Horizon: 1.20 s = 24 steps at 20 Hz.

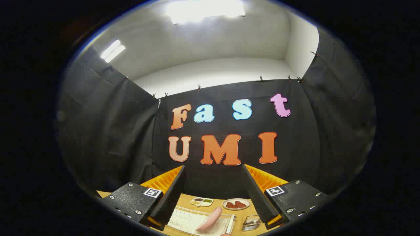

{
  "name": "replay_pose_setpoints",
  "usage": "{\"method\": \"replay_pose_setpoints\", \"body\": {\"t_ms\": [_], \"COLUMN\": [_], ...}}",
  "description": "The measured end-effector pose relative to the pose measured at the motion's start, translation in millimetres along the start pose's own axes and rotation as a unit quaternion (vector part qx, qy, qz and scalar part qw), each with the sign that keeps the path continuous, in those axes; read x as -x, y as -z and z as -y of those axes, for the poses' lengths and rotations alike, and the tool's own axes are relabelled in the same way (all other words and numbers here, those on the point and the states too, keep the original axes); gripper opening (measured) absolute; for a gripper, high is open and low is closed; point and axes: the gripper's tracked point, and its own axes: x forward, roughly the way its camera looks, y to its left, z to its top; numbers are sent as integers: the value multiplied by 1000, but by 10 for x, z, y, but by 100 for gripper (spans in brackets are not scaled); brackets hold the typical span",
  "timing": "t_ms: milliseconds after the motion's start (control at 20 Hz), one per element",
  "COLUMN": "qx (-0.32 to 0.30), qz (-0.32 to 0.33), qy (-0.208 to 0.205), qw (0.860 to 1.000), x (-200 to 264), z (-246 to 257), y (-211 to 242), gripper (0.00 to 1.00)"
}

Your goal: Take the plate from the dish rack, then take the spoon from the basket and place it into the plate.

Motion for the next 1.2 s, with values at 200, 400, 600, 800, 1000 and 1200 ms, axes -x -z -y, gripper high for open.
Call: {"method": "replay_pose_setpoints", "body": {"t_ms": [200, 400, 600, 800, 1000, 1200], "qx": [5, 13, 16, 22, 21, 26], "qz": [-1, 6, 0, 6, 4, -4], "qy": [-5, -6, -7, -9, -19, -18], "qw": [1000, 1000, 1000, 1000, 1000, 999], "x": [-2, 7, 5, 0, -9, -21], "z": [-44, -53, -91, -112, -176, -205], "y": [3, -22, -8, -47, -34, -1], "gripper": [99, 99, 99, 99, 99, 99]}}
